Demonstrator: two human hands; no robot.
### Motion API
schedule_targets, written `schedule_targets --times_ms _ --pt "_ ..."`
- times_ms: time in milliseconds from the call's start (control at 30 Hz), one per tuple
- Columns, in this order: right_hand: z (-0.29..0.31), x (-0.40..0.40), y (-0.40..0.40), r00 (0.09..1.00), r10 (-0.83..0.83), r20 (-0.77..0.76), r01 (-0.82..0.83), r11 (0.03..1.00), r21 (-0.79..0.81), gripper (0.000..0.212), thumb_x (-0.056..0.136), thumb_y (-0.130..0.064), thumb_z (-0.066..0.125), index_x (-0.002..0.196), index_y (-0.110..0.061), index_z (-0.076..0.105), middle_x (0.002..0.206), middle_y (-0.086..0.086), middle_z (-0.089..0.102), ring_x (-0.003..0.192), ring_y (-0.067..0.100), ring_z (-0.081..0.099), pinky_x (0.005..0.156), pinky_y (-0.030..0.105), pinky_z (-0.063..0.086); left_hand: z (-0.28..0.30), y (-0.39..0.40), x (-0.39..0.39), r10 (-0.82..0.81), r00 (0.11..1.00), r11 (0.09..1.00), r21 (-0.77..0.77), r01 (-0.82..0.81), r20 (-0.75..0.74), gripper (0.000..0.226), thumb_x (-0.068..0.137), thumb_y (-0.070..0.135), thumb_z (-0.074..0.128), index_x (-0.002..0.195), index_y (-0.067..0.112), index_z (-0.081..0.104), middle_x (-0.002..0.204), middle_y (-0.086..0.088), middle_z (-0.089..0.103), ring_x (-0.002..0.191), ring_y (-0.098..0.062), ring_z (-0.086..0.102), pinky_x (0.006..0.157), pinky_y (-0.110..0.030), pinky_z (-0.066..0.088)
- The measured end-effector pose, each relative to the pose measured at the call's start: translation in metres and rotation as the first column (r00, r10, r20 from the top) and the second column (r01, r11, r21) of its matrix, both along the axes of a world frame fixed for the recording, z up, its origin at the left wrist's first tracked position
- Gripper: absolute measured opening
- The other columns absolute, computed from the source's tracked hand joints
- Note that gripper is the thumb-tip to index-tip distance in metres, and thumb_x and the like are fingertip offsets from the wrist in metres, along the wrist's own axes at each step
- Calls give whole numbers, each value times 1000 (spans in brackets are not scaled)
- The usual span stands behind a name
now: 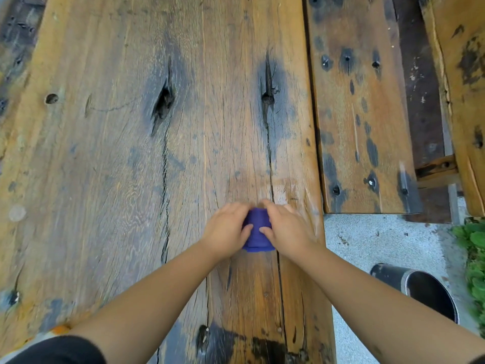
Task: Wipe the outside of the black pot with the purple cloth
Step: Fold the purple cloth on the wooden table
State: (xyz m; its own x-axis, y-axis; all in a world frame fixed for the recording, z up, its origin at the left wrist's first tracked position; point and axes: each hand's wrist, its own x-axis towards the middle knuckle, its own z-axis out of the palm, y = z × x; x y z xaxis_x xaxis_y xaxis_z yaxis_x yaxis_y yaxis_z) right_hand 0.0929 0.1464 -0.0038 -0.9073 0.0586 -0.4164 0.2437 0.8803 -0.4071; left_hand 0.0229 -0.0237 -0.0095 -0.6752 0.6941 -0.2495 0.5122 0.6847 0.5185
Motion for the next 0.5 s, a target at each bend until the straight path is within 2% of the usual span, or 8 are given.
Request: schedule_targets --times_ms 67,133,167,233,300,367,400,500 --pt "-6 -7 5 997 25 68 -32 994 102 76 80 -53 67 142 -24 35 125 0 47 116 25 40 97 37 35 -5 5 -11 5 1000 992 -124 -4 9 58 85 40 65 136 20 46 136 1 51 120 -24 49 100 -40 42" --pt "-12 -9 11 993 11 119 -26 992 124 66 72 -61 69 125 -27 49 123 -4 37 117 23 33 98 38 30 -11 7 -19 -38 996 958 -281 57 75 63 84 49 64 138 23 45 134 0 51 123 -24 46 101 -41 41" --pt "-13 -10 14 991 -5 130 -8 995 96 58 70 -61 70 114 -29 53 122 -6 35 117 21 30 97 38 27 -13 7 -21 -41 993 947 -312 72 107 60 84 50 64 135 24 48 130 -1 52 121 -24 46 100 -41 42" --pt "-14 -9 17 992 -4 127 4 1000 -6 43 69 -55 72 99 -31 53 117 -11 40 112 16 29 91 36 23 -15 6 -18 5 983 973 -226 38 186 45 83 43 68 120 20 57 117 -3 54 112 -24 49 95 -42 44" --pt "-10 -4 19 994 -38 103 57 980 -191 32 73 -40 73 88 -29 47 97 -11 51 97 11 40 82 33 28 -11 3 -10 74 941 997 -18 -72 331 24 80 25 72 97 15 58 98 -5 58 92 -20 54 83 -41 48" --pt "2 3 20 977 -164 135 208 873 -442 30 75 -25 73 84 -27 45 78 -9 54 72 5 48 67 28 37 2 0 -4 159 833 962 105 -251 529 21 79 13 72 86 15 52 81 -4 59 72 -12 53 68 -33 48" --pt "10 7 20 957 -240 165 291 792 -536 30 75 -20 75 86 -25 47 77 -7 56 67 4 50 63 25 41 10 0 -2 196 767 932 128 -340 611 22 80 10 72 85 16 52 75 1 58 66 -8 51 62 -28 47" --pt "36 19 18 868 -416 269 474 539 -696 35 77 -14 78 102 -21 55 94 1 67 80 10 65 69 27 55 39 4 9 239 615 820 183 -542 751 23 80 9 73 87 15 52 72 6 59 64 -7 53 60 -24 47"
